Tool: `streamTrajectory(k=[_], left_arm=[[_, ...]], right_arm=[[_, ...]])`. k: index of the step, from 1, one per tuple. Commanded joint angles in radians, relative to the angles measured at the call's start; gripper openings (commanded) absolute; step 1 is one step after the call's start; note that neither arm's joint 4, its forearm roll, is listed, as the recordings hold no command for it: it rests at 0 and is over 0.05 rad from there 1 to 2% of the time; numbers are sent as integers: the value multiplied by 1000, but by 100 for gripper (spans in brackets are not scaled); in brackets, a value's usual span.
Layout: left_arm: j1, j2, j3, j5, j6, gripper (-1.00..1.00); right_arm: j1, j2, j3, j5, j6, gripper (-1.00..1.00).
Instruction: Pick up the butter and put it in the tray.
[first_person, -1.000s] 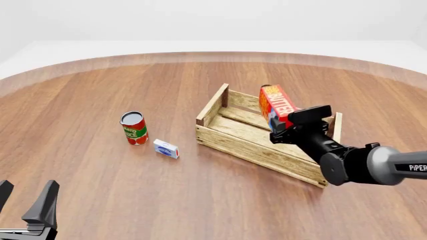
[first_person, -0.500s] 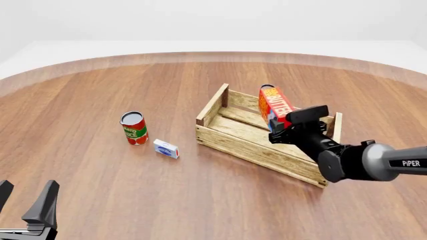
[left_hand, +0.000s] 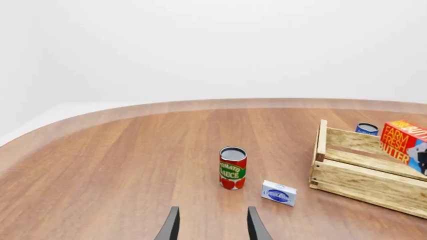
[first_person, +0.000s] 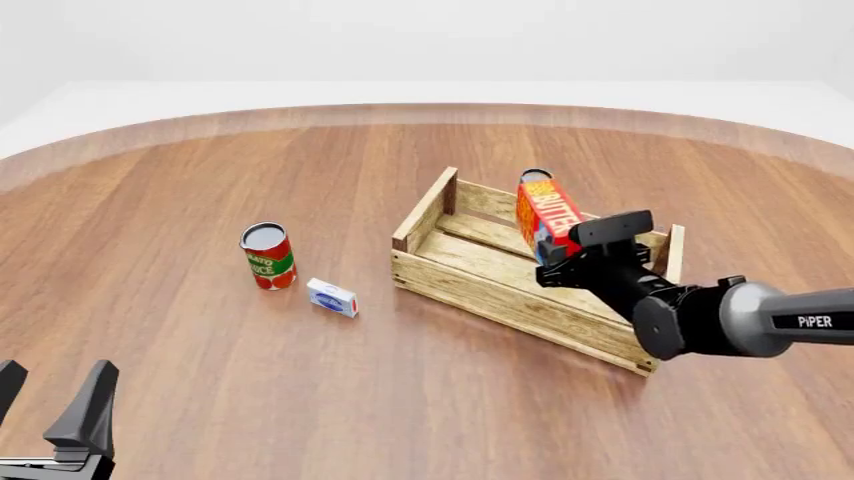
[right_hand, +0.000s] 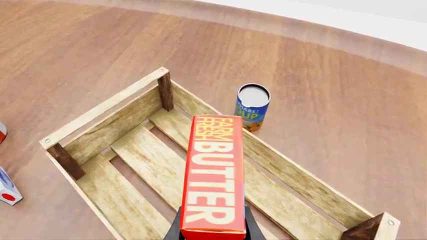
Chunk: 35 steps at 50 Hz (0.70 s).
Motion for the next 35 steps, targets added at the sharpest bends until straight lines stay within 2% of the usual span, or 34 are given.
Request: streamTrajectory(k=[1, 35], left_arm=[[0, 0, 0, 0, 0, 100], [0, 0, 0, 0, 0, 100]], right_arm=[[-2, -12, -23, 15, 17, -100], [-10, 37, -48, 31, 23, -100]])
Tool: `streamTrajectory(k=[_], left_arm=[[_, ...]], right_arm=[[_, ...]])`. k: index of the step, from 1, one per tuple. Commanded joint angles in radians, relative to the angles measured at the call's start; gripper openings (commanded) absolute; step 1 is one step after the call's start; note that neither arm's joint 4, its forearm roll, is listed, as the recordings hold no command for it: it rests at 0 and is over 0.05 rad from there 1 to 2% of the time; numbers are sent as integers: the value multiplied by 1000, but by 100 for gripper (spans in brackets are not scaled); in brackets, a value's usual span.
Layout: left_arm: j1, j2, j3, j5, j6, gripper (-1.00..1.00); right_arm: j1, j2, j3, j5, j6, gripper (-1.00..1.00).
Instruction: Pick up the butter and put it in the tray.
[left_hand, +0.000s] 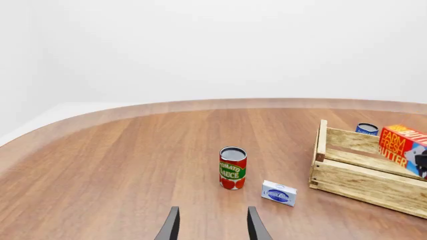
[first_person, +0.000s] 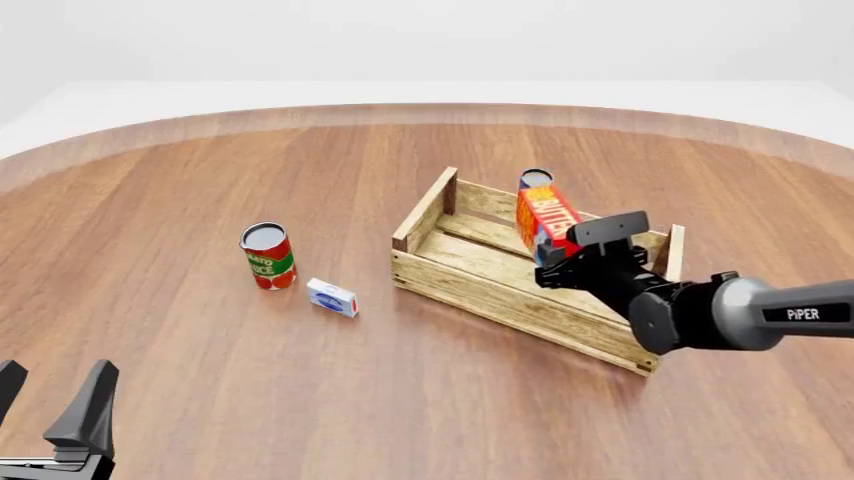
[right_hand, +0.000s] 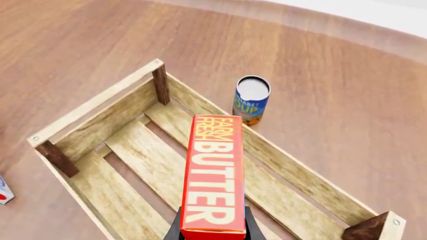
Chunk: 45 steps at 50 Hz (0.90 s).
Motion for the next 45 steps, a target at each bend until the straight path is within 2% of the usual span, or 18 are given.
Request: streamTrajectory(k=[1, 45], left_arm=[[0, 0, 0, 0, 0, 100], [0, 0, 0, 0, 0, 100]], right_arm=[[-3, 8, -20, -5, 20, -100], [-6, 60, -35, -7, 30, -100]])
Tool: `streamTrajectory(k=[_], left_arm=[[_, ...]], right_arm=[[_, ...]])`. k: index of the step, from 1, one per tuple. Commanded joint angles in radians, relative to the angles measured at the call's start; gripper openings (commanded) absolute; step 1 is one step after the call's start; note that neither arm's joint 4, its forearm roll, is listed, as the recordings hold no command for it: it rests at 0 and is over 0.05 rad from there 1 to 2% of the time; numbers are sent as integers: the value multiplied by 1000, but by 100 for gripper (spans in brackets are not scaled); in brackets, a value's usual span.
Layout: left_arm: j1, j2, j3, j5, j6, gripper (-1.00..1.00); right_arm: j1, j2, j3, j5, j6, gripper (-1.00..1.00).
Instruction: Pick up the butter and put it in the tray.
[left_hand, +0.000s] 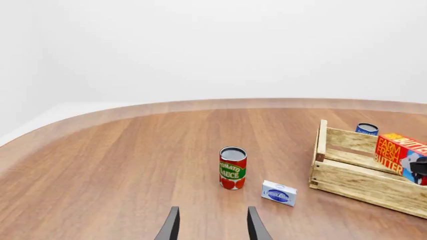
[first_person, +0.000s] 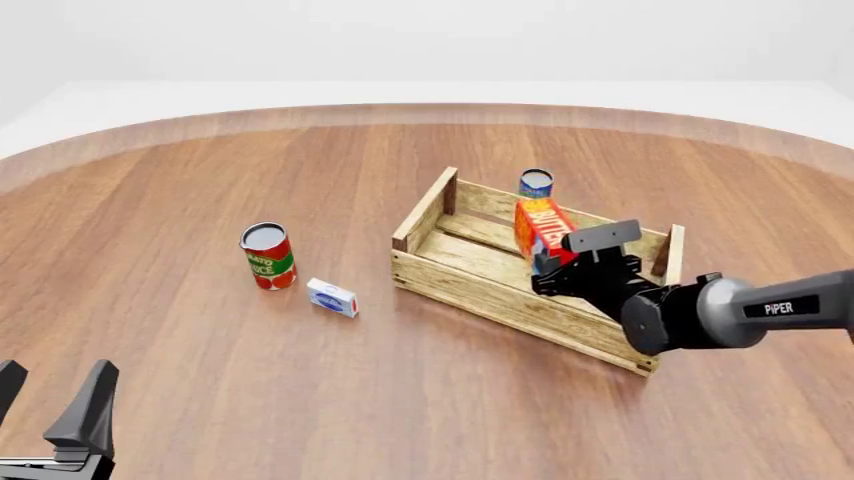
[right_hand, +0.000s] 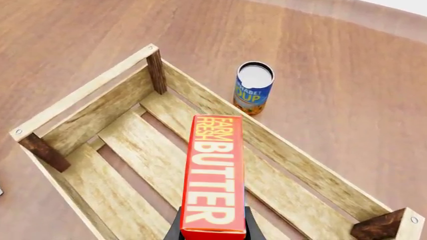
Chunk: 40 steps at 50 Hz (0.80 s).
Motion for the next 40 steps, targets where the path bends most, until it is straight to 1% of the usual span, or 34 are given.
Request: streamTrajectory(k=[1, 15, 21, 22, 23, 40], left_arm=[[0, 0, 0, 0, 0, 100], [0, 0, 0, 0, 0, 100], [0, 0, 0, 0, 0, 100], [0, 0, 0, 0, 0, 100], [0, 0, 0, 0, 0, 100], [0, 0, 0, 0, 0, 100]], right_arm=[[-3, -3, -18, -4, 20, -100], [-4, -6, -11, -9, 18, -100], [-16, 4, -22, 1, 8, -100], [-8, 1, -22, 2, 12, 100], [-10, 2, -24, 5, 19, 100], [-14, -16, -15, 0, 17, 100]])
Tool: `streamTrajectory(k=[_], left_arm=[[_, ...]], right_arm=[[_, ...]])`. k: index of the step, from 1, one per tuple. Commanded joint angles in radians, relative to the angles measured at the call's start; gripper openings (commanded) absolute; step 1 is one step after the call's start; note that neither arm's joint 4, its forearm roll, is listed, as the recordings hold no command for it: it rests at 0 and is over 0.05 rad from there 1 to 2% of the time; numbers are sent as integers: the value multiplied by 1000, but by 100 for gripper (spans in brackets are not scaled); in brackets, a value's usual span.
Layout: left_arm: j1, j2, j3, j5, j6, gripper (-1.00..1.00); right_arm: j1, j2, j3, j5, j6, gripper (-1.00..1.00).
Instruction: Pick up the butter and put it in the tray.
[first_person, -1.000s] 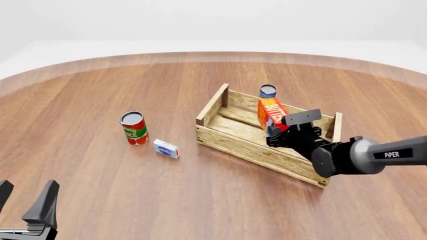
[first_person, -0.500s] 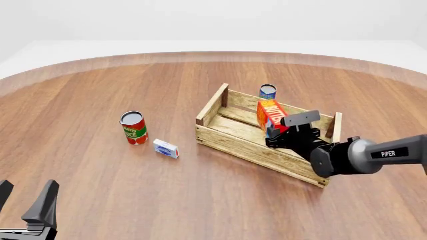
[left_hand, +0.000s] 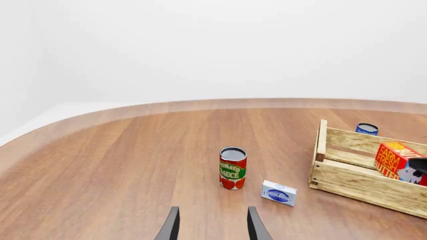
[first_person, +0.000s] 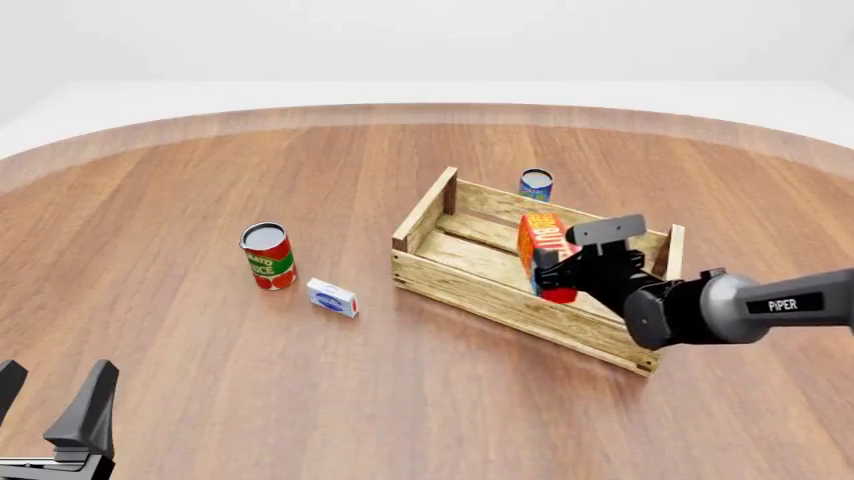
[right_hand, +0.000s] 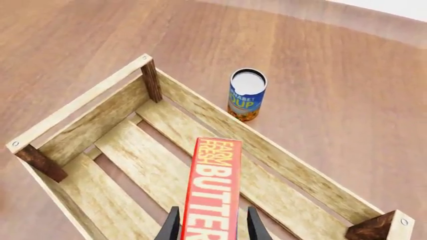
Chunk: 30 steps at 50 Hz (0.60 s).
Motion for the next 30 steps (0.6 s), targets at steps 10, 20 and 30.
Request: streamTrajectory(k=[10, 20, 30], left_arm=[[0, 0, 0, 0, 0, 100], [0, 0, 0, 0, 0, 100], [0, 0, 0, 0, 0, 100]], right_arm=[[-2, -40, 15, -1, 2, 100], [0, -66, 29, 0, 0, 100], [-2, -99, 48, 0, -2, 100]])
